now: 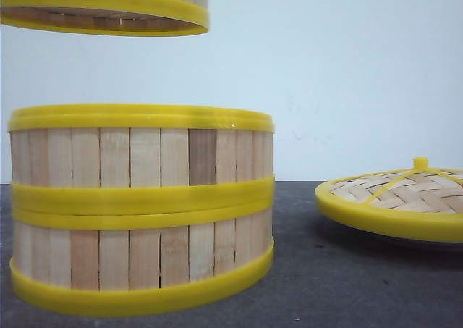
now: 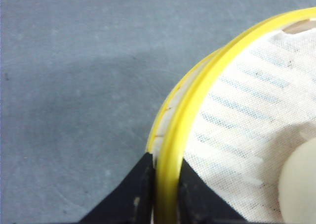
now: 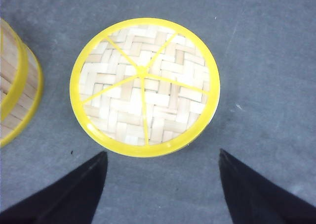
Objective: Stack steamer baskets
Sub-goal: 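Lift the basket with the left gripper and move it over the stack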
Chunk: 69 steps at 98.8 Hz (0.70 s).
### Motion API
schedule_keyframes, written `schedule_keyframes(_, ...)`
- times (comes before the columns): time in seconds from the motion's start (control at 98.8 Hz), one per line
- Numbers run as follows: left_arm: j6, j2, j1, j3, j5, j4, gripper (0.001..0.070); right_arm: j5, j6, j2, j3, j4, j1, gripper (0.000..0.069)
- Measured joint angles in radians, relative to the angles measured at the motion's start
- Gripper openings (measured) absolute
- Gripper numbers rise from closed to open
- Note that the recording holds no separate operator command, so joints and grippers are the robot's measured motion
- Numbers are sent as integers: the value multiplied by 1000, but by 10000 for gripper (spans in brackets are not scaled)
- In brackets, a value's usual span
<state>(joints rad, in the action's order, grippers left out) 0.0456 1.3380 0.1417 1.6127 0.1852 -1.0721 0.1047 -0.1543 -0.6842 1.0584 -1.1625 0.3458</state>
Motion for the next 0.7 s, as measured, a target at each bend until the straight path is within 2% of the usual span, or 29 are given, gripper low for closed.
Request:
schedule_keyframes(0.375, -8, -82, 150, -219, -4, 83, 28, 0, 0, -1, 0, 0, 0, 440)
schedule_keyframes(0.547, -13, -72, 188, -291, -6, 153, 28, 0, 0, -1, 0, 0, 0, 440)
schedule_keyframes(0.699, -23, -48, 192, -307, -6, 195, 28, 0, 0, -1, 0, 0, 0, 440)
